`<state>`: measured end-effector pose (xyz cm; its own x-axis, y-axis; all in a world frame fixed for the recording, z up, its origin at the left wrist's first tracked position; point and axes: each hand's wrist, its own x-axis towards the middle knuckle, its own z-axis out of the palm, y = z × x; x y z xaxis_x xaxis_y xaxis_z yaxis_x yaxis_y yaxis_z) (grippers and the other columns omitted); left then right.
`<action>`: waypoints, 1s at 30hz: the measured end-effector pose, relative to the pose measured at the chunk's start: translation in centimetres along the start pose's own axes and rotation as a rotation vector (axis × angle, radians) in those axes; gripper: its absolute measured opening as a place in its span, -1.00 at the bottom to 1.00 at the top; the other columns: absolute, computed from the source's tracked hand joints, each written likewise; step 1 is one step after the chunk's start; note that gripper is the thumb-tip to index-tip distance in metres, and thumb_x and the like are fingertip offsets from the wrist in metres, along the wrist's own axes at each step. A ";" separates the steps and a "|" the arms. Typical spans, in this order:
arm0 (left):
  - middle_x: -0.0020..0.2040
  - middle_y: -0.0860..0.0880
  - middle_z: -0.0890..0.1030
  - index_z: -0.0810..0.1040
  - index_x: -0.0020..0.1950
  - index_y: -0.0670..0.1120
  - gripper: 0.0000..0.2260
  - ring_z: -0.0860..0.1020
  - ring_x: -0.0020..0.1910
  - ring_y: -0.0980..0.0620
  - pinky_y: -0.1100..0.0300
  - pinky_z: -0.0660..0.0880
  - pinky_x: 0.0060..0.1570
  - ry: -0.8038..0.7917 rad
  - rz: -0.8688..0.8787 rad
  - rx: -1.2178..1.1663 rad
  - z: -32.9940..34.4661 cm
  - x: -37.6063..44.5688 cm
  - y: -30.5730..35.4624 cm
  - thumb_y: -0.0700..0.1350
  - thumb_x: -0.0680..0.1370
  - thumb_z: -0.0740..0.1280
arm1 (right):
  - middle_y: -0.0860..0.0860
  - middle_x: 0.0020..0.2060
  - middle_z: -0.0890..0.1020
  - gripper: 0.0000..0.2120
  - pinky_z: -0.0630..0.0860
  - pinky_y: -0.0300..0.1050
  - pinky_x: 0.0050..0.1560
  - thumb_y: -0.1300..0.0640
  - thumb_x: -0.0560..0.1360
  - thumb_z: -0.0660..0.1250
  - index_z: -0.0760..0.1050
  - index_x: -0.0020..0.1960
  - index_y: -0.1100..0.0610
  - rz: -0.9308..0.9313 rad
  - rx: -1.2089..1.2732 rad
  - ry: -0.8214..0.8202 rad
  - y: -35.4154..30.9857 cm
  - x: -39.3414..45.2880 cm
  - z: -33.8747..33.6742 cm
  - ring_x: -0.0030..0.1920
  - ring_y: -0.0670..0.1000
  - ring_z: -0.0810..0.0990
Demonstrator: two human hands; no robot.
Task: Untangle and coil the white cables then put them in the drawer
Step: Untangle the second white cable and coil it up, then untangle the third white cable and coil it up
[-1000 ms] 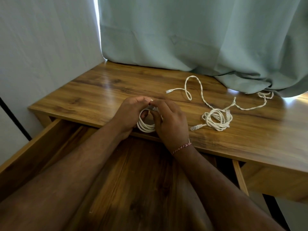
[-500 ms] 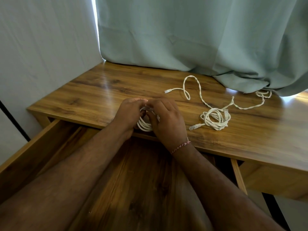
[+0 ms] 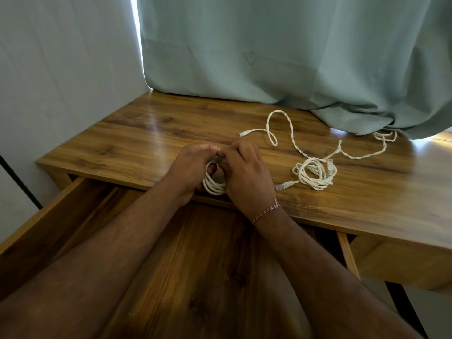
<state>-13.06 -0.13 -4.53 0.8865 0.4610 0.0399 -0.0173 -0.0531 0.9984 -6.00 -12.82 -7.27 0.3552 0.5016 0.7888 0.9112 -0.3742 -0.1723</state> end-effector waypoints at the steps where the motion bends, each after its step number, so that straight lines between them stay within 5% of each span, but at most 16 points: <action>1: -0.44 -0.05 0.46 0.66 -0.08 -0.10 -0.74 0.35 -0.51 0.06 0.20 0.18 -0.47 -0.019 0.015 0.014 -0.1 0.1 -0.1 -0.10 0.69 0.22 | 0.09 0.06 0.54 -0.83 0.57 -0.09 -0.01 0.27 0.53 0.41 0.61 0.13 0.20 -0.002 0.000 0.003 0.2 0.0 0.0 0.05 0.04 0.50; 5: -0.34 -0.17 0.48 0.73 -0.07 -0.07 -0.74 0.38 -0.43 -0.04 0.17 0.21 -0.42 -0.011 0.025 0.018 -0.2 0.4 -0.2 -0.11 0.65 0.25 | 0.10 0.02 0.54 -0.84 0.57 -0.05 -0.02 0.31 0.50 0.45 0.61 0.08 0.20 -0.058 0.024 0.028 0.3 -0.2 0.1 0.00 0.07 0.53; 9: -0.37 -0.14 0.46 0.72 -0.10 -0.07 -0.72 0.38 -0.45 0.05 0.20 0.29 -0.40 -0.049 0.051 -0.063 -0.6 0.8 -0.3 -0.16 0.68 0.24 | 0.12 0.03 0.57 -0.92 0.49 -0.26 0.03 0.28 0.55 0.42 0.61 0.05 0.23 -0.050 0.141 0.108 0.1 -0.3 -0.6 -0.01 0.01 0.53; 14: -0.41 -0.08 0.44 0.60 -0.23 -0.05 -0.61 0.35 -0.46 0.01 0.19 0.27 -0.45 -0.069 0.295 0.125 -0.3 1.2 -0.9 -0.08 0.75 0.16 | 0.08 -0.06 0.60 -0.87 0.47 -0.36 -0.13 0.20 0.54 0.48 0.55 -0.01 0.05 0.386 0.555 0.354 -0.8 1.2 -1.9 -0.14 -0.15 0.53; 22: -0.34 0.11 0.58 0.63 -0.20 -0.07 -0.71 0.50 -0.35 0.24 0.32 0.30 -0.37 0.131 0.376 0.543 3.9 4.5 -1.8 -0.10 0.68 0.26 | -0.13 -0.07 0.56 -0.86 0.45 -0.32 -0.12 0.19 0.51 0.49 0.65 0.05 0.05 0.424 0.178 0.074 3.6 1.3 -3.1 -0.17 -0.16 0.51; 26: -0.29 0.10 0.58 0.62 -0.19 0.00 -0.76 0.53 -0.27 0.11 0.31 0.29 -0.34 0.098 0.379 0.604 6.4 6.4 -1.4 -0.15 0.63 0.26 | -0.02 0.01 0.68 -0.78 0.61 0.02 0.05 0.24 0.59 0.31 0.62 0.18 0.10 0.441 0.018 0.067 5.1 0.7 -3.7 0.00 0.01 0.63; 30: -0.25 0.03 0.63 0.62 -0.21 -0.02 -0.75 0.60 -0.16 -0.02 0.15 0.44 -0.19 0.095 0.382 0.686 7.0 7.0 -1.5 -0.11 0.62 0.25 | 0.03 0.02 0.72 -0.74 0.61 0.03 0.08 0.27 0.61 0.25 0.62 0.22 0.14 0.487 0.011 0.133 5.9 0.6 -4.2 0.04 0.02 0.66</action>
<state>-3.57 -2.98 -6.02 0.8326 0.3730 0.4094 0.0038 -0.7430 0.6693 -1.26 -18.01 -5.30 0.7109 0.1668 0.6832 0.6484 -0.5317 -0.5449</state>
